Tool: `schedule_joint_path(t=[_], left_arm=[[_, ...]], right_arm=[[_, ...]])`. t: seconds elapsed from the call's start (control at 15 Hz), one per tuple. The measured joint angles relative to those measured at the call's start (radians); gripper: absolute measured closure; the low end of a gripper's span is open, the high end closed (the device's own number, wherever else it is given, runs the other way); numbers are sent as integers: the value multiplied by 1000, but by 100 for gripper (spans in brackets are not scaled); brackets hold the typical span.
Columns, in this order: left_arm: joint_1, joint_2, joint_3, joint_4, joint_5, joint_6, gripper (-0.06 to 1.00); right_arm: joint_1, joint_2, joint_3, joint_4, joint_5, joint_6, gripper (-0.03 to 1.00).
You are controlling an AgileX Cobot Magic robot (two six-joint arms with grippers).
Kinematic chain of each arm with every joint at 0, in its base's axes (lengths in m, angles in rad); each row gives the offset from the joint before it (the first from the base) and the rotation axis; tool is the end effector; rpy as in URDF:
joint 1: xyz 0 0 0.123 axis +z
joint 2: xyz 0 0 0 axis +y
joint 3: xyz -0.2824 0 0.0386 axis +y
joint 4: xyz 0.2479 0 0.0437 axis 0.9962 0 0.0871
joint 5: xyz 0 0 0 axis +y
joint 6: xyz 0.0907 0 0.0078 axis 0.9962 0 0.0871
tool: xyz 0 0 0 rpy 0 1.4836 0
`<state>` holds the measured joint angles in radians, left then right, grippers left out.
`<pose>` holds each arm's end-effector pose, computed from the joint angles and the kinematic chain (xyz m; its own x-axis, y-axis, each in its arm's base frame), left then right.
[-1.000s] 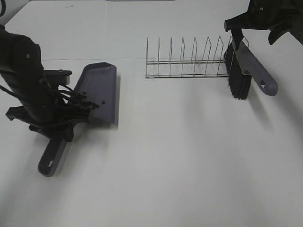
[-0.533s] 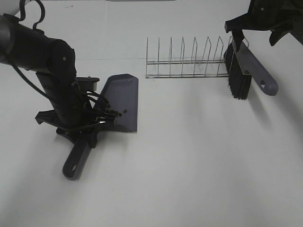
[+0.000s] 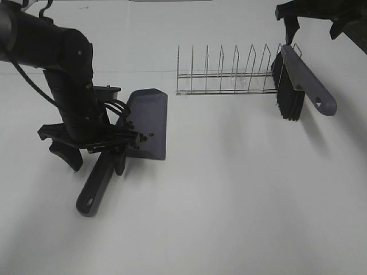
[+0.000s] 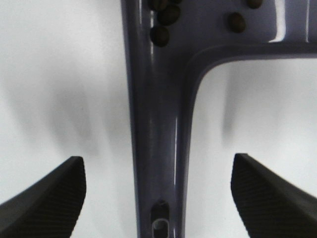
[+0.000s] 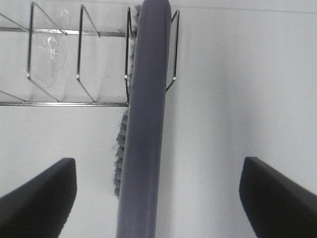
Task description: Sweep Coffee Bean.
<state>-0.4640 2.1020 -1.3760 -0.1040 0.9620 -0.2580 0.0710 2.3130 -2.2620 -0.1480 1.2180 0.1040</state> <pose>0.3436 -0.1806 0.1244 -0.9878 0.1464 0.0527 0.1424 0.9872 -0.0723 0.5031 0.0231 0.2527 -0.9212 -0.0134 -0.3888 0.0310 0.9937 -0.1076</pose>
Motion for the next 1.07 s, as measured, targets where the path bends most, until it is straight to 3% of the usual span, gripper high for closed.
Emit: schedule_joint_path(t=[0.27, 0.4, 0.53, 0.6, 0.67, 1.07], left_arm=[[0, -195, -38, 85, 150, -8, 21], [0, -323, -38, 143, 238, -27, 21], [0, -433, -38, 158, 254, -31, 21], [0, -532, -33, 159, 255, -31, 21], [0, -557, -25, 160, 255, -31, 21], [0, -889, 263, 159, 257, -30, 23]], right_arm=[[0, -179, 132, 67, 0, -39, 21], [0, -306, 277, 69, 0, -40, 21], [0, -455, 456, 69, 0, -43, 21], [0, -597, 632, 69, 0, -45, 21], [0, -637, 681, 72, 0, -45, 21], [0, -1075, 1175, 95, 2, -45, 21]])
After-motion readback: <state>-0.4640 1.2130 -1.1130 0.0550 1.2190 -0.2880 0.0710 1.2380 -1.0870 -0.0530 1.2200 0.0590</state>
